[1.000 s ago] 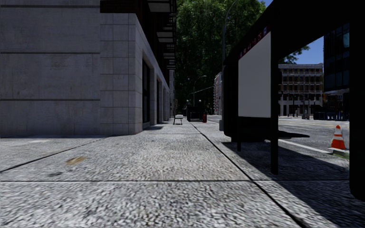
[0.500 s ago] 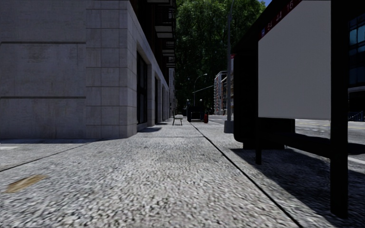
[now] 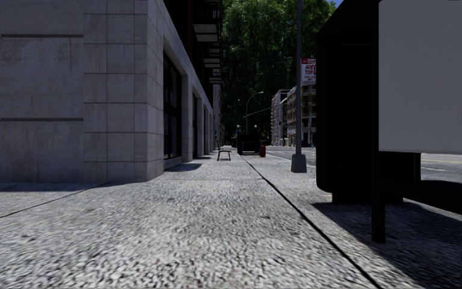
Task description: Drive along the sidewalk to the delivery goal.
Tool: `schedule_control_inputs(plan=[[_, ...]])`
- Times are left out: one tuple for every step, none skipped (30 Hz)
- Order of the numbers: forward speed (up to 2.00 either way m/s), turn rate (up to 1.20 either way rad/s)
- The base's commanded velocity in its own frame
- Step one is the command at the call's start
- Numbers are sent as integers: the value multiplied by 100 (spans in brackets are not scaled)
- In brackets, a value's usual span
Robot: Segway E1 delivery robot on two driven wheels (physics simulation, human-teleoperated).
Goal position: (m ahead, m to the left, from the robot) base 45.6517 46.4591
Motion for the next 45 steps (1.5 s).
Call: schedule_control_inputs(plan=[[200, 0], [200, 0], [200, 0], [200, 0], [200, 0], [200, 0], [200, 0], [200, 0], [200, 0], [200, 0], [200, 0], [200, 0], [200, 0], [200, 0], [200, 0], [200, 0], [200, 0], [200, 0], [200, 0], [200, 0], [200, 0], [200, 0], [200, 0], [200, 0], [200, 0], [200, 0], [200, 0], [200, 0], [200, 0], [200, 0], [200, 0], [200, 0], [200, 0], [200, 0], [200, 0], [200, 0], [200, 0], [200, -4], [200, -6], [200, -6], [200, -10], [200, -19], [200, -25], [200, -25], [200, -28]])
